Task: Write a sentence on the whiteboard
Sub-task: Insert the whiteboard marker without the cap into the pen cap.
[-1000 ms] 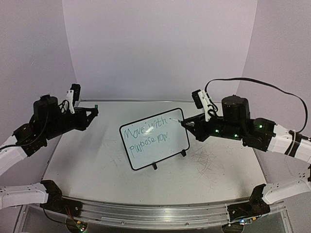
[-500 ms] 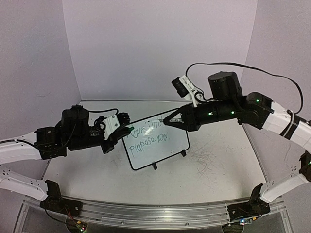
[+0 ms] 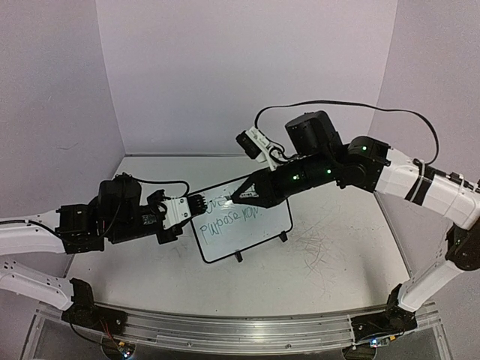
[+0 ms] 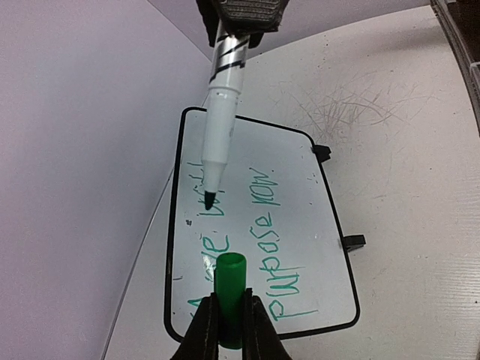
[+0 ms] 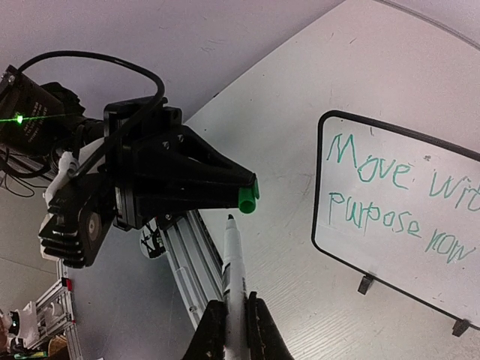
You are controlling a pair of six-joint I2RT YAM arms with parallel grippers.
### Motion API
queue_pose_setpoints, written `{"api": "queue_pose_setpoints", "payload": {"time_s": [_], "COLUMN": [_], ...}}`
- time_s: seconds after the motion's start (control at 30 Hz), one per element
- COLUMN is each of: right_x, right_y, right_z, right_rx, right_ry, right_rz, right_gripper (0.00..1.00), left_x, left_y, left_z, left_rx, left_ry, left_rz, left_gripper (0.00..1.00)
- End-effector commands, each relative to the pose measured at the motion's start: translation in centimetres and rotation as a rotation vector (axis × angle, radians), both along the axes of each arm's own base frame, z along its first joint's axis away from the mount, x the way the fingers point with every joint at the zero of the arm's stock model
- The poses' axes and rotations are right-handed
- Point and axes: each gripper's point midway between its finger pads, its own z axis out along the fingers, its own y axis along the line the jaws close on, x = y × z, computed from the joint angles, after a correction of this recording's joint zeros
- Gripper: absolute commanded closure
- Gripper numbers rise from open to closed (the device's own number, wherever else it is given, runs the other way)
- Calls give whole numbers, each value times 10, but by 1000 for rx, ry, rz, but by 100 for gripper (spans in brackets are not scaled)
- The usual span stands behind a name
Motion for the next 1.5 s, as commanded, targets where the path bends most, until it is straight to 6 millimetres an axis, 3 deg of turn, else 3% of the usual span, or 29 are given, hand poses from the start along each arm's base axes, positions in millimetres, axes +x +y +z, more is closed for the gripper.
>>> {"api": "queue_pose_setpoints", "payload": {"time_s": [0.0, 1.1, 1.47], "right_x": [2, 10, 11], "right_y": [7, 34, 58], "right_z": [10, -13, -44], "right_rx": [9, -39, -114], "right_ry": [1, 47, 100], "right_rz": [-2, 12, 64], "right_gripper": [100, 100, 100], "left_x": [2, -3, -14], "left_y": [2, -3, -10], "left_z": [14, 21, 34], "left_rx": [-40, -71, -94], "left_ry": [-50, -43, -52], "left_rz": [13, -14, -54], "left_gripper": [100, 100, 100]}}
